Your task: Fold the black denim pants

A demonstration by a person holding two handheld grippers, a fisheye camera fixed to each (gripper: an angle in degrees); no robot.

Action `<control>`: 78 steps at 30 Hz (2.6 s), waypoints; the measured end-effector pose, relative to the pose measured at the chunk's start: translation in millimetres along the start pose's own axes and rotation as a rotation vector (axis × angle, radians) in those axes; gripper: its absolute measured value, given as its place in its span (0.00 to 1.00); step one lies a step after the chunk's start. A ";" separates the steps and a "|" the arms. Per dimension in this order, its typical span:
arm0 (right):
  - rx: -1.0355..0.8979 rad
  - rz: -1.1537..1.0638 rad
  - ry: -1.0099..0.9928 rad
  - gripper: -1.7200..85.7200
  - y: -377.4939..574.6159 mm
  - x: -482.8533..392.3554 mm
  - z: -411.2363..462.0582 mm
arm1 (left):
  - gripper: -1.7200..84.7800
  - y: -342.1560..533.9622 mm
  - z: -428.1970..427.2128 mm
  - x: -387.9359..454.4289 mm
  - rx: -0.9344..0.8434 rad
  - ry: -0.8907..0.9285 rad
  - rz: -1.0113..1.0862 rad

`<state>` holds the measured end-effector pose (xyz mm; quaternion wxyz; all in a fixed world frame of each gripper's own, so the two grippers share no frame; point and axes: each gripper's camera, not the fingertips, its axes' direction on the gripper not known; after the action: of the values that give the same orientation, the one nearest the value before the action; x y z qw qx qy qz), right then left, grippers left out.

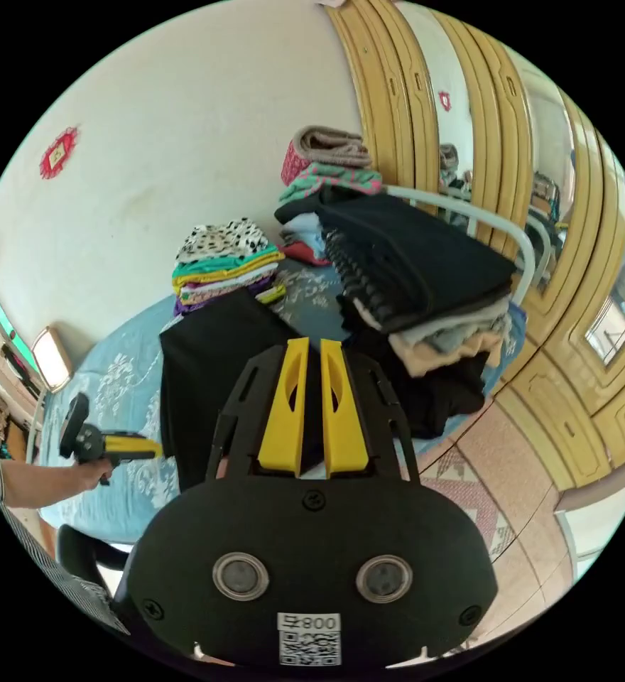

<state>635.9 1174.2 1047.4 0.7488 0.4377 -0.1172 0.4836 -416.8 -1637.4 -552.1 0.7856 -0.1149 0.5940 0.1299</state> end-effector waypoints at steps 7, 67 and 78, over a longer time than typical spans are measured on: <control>0.062 -0.108 0.159 0.11 -141.2 12.5 20.7 | 0.02 24.6 21.5 -1.2 0.012 -0.008 -0.019; 0.205 -0.225 -1.449 0.03 -175.0 -475.3 -359.0 | 0.16 933.7 14.4 -77.8 1.035 0.050 -0.435; -0.333 -0.291 -1.646 0.03 3.5 -711.0 -255.4 | 0.17 1228.2 90.6 -49.8 0.944 -0.161 -0.894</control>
<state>210.8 929.1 472.9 0.5345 0.5446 -0.6363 -0.1131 -766.2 -456.1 -512.1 0.7719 0.0168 0.4215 -0.4756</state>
